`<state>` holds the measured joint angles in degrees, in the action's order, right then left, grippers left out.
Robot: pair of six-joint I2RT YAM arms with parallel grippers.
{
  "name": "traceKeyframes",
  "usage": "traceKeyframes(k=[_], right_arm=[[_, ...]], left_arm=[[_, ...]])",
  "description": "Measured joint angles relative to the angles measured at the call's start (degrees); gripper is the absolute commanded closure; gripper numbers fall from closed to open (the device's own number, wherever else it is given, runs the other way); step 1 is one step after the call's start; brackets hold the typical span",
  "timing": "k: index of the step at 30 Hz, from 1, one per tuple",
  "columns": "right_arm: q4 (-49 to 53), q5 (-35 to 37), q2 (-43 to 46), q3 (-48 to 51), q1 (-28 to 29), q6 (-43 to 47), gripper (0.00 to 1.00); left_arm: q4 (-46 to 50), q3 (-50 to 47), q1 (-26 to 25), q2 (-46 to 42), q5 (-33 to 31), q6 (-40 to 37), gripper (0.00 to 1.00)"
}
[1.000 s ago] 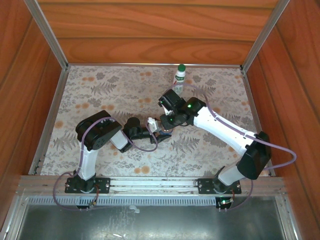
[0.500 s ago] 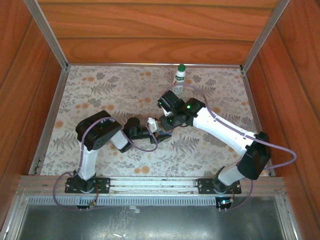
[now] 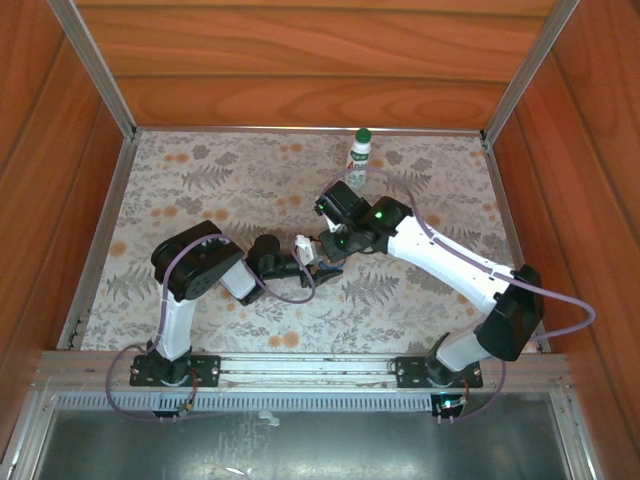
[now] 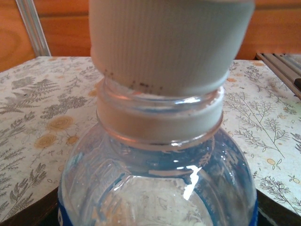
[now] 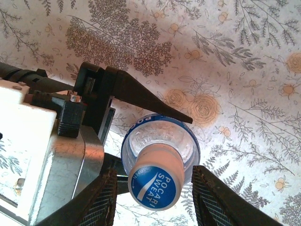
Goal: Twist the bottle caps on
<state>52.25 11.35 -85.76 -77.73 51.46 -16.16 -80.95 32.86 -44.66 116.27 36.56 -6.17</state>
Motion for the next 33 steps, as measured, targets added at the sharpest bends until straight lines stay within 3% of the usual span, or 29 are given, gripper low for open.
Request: traceKeyframes(k=[4,11,18,33], right_arm=[[-0.6,0.5,1.0,0.2,0.0,-0.3,0.52],[-2.4,2.1,5.6,3.1,0.0,-1.3,0.63],[-3.0,2.9,4.2,3.4,0.0,-1.7,0.79],[-4.2,3.2,2.8,4.0,-0.5,-2.0,0.79]], left_arm=[[0.0,0.0,0.0,0.0,0.0,0.0,0.35],[0.0,0.0,0.0,0.0,0.0,0.0,0.35],[0.0,0.0,0.0,0.0,0.0,0.0,0.35],[0.0,0.0,0.0,0.0,0.0,0.0,0.35]])
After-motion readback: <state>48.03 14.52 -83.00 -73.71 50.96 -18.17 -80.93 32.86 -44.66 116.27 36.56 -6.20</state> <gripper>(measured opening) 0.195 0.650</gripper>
